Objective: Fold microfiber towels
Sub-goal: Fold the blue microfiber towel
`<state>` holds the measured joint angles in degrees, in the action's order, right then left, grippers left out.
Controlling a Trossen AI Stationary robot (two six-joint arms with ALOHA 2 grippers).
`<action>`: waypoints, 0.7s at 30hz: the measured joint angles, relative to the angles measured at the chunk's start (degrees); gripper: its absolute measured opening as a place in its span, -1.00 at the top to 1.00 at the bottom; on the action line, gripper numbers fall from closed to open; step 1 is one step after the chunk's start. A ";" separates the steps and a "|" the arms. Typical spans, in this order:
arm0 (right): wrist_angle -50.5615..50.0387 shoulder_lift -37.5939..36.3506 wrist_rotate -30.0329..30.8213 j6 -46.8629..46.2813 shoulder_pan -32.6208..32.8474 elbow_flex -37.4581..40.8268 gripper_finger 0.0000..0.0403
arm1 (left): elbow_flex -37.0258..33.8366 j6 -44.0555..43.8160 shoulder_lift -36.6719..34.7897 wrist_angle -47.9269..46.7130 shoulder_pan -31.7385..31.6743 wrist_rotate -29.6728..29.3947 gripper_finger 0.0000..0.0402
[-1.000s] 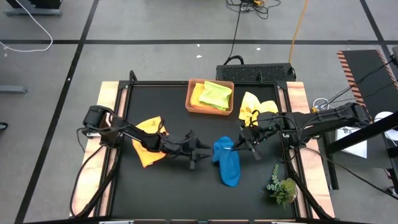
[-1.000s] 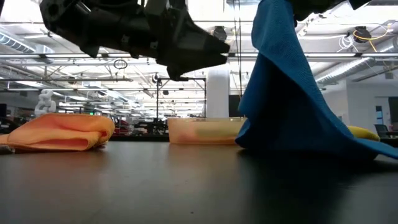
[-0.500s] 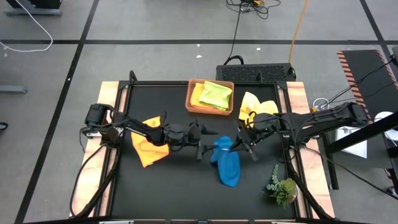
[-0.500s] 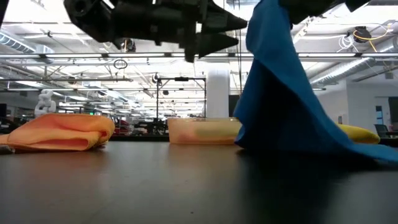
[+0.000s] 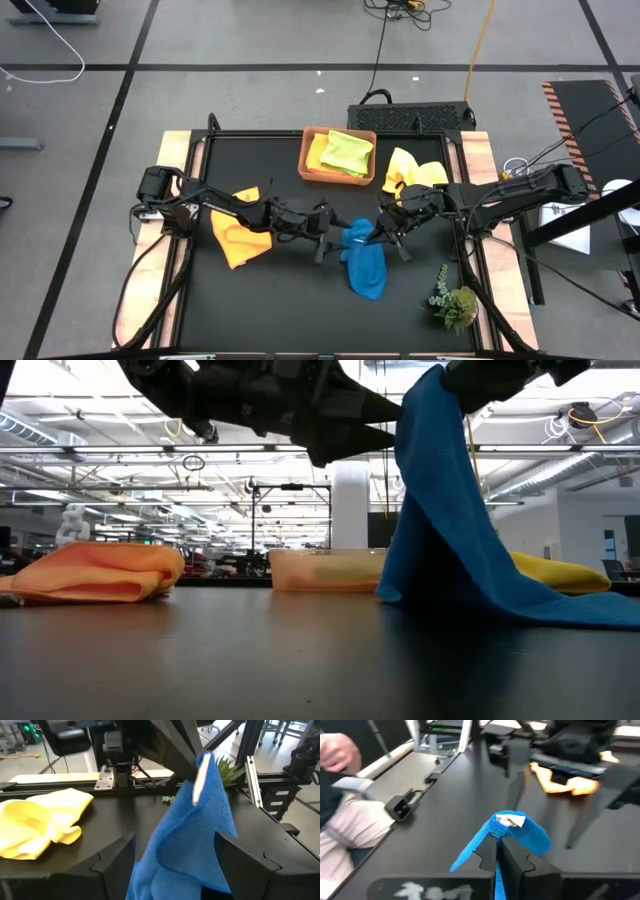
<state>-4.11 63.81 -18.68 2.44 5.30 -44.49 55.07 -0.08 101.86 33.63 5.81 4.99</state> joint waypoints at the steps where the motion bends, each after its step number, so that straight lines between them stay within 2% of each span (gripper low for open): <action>1: 0.26 -0.02 0.65 0.02 0.00 0.00 1.00 | 0.00 0.07 0.00 -0.12 0.21 0.04 -0.35; 6: 0.23 -0.02 0.79 0.02 -0.11 0.00 1.00 | 0.00 2.57 0.00 -0.11 1.33 1.26 -0.34; 9: 0.19 -0.02 0.79 0.02 -0.10 0.00 1.00 | 0.00 4.18 0.00 -0.11 1.97 2.52 -0.25; 17: 0.13 -0.02 0.79 0.02 -0.11 0.00 1.00 | 0.00 6.25 0.00 -0.09 2.59 3.19 0.32; 21: -0.01 -0.02 0.81 0.00 -0.11 0.00 1.00 | 0.00 6.32 0.00 -0.03 2.57 8.45 0.60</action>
<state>-4.13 63.79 -17.87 2.44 5.19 -44.49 55.07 6.24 101.86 33.60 8.38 13.45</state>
